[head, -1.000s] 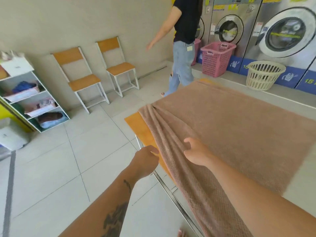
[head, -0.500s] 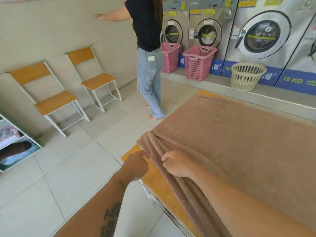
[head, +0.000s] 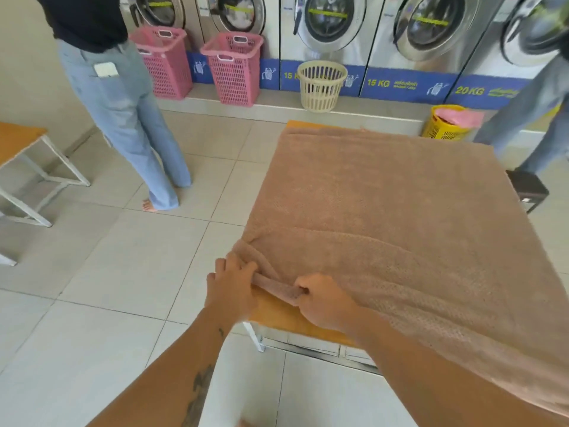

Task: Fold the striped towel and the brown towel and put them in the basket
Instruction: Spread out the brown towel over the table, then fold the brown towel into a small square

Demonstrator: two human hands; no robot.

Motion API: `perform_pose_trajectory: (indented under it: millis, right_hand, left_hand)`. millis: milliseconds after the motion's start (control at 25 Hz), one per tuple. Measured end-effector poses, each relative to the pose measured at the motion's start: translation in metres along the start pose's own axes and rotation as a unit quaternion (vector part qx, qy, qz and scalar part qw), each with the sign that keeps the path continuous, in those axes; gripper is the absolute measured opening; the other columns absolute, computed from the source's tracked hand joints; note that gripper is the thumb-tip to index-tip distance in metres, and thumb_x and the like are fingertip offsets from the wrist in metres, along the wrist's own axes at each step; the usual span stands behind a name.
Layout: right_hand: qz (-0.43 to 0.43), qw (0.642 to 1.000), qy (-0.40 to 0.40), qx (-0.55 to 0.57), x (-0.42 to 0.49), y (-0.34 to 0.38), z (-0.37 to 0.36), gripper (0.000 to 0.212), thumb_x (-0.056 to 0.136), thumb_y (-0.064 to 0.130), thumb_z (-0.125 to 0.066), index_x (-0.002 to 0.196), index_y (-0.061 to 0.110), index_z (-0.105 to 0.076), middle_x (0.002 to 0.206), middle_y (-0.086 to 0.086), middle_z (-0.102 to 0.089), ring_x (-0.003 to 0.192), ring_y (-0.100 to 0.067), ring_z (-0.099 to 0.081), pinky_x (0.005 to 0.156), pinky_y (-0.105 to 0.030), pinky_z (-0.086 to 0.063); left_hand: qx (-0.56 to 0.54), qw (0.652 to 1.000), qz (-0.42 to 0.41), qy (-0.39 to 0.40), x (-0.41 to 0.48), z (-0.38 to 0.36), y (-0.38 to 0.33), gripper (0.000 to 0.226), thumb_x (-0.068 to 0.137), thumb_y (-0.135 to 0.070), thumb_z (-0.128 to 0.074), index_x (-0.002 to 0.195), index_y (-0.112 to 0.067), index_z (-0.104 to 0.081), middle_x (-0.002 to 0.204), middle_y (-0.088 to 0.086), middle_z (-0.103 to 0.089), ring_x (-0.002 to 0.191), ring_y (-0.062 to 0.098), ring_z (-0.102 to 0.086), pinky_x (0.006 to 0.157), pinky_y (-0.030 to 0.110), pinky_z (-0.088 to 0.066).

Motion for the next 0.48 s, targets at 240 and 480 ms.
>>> perform_pose_trajectory:
  millis: [240,480]
  right_hand:
    - [-0.059,0.998,-0.006,-0.034,-0.039,-0.025,0.026,0.025,0.093,0.013,-0.043,0.075,0.018,-0.06,0.081,0.0,-0.06,0.074,-0.017,-0.054,0.062,-0.029,-0.043]
    - [-0.089,0.995,-0.039,-0.024,-0.06,-0.032,0.011,0.041,0.088,0.007,-0.043,0.12,0.017,-0.067,0.126,-0.003,-0.064,0.107,-0.021,-0.06,0.089,-0.033,-0.052]
  left_hand:
    - [-0.034,0.995,-0.095,0.005,-0.03,0.006,0.005,0.007,0.084,-0.019,-0.048,0.085,-0.026,-0.05,0.086,-0.009,-0.047,0.075,0.017,-0.052,0.068,0.029,-0.033]
    - [0.002,0.974,-0.027,0.224,-0.074,0.014,0.025,0.024,0.075,-0.028,-0.048,0.091,-0.015,-0.06,0.086,-0.002,-0.059,0.074,0.016,-0.056,0.067,0.027,-0.048]
Point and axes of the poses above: each hand's wrist, its own x-axis towards the middle knuckle, its own z-axis out of the back of the hand, y = z × x, the point moved 5 cm from there along x, towards the middle knuckle
